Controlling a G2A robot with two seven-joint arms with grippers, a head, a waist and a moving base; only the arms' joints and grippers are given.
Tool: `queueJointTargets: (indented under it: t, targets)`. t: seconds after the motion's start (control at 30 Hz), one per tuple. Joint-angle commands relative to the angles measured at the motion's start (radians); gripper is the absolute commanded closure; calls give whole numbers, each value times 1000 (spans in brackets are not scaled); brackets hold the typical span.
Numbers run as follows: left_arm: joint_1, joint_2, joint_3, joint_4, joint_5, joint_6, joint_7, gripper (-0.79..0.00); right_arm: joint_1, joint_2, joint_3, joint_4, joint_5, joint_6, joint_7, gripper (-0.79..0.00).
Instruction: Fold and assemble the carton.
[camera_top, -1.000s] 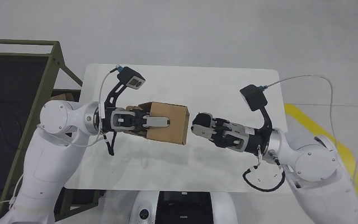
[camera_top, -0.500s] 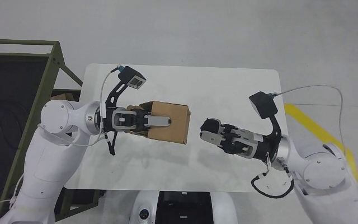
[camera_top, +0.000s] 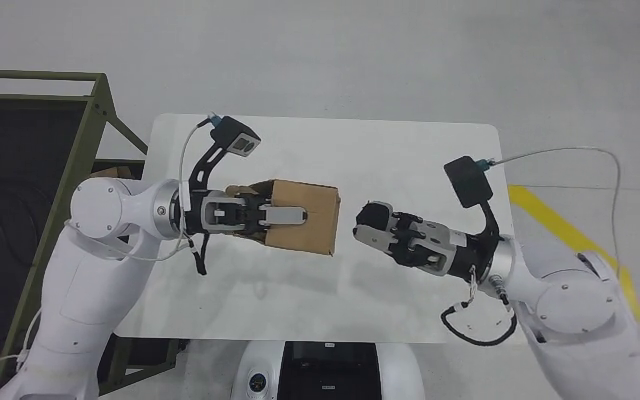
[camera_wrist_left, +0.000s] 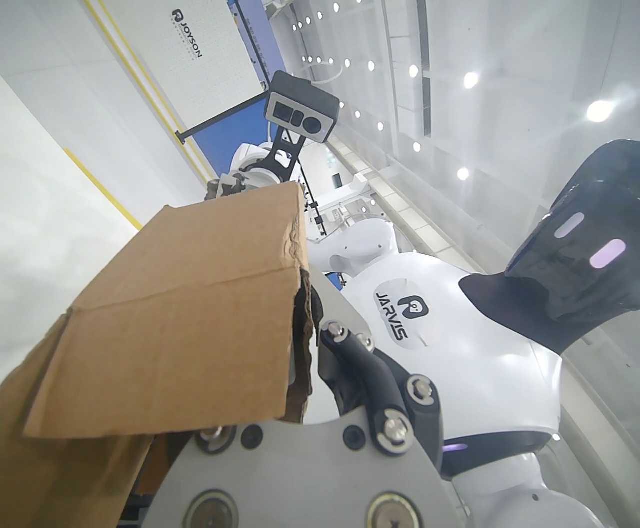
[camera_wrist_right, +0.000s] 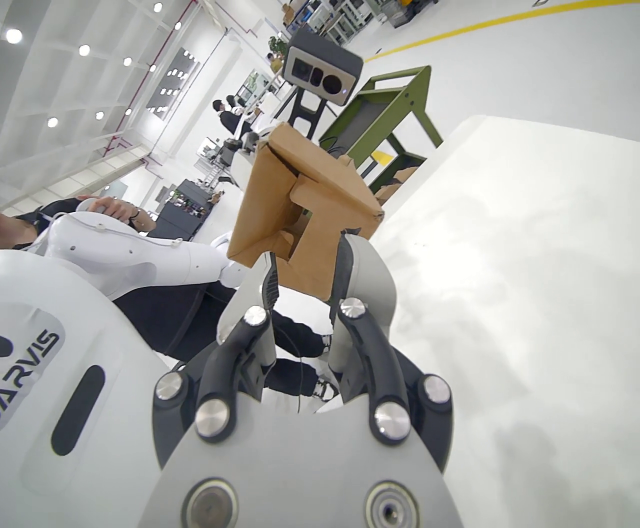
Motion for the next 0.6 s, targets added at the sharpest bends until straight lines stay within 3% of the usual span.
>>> queueJointTargets:
  t: [0.0,0.1,0.2,0.23,0.27,0.3,0.43,0.57]
  targets:
    - [-7,1,-2,-6,26,-2,1,0,-17,1,19,-2,-10,-11,-23,-194]
    - [-22,1,2,-7,29,-4,-3,0,-54,4,59,-7,-17,-31,-51,-206]
    - [-49,2,5,-2,55,-8,-17,0,-100,7,110,-13,-21,-49,-78,-262]
    - [-59,2,7,-1,64,-10,-25,0,-117,7,129,-16,-23,-53,-88,-320]
    - [-69,3,9,1,75,-13,-33,0,-135,8,148,-18,-22,-58,-99,-385]
    - [-78,3,12,2,80,-15,-40,0,-153,9,166,-22,-24,-62,-108,-770]
    - [-108,4,23,1,99,-23,-74,0,-217,11,223,-40,-25,-74,-122,-785]
    - [-103,6,23,-7,114,-34,-84,0,-217,11,223,-40,-25,-74,-122,-785]
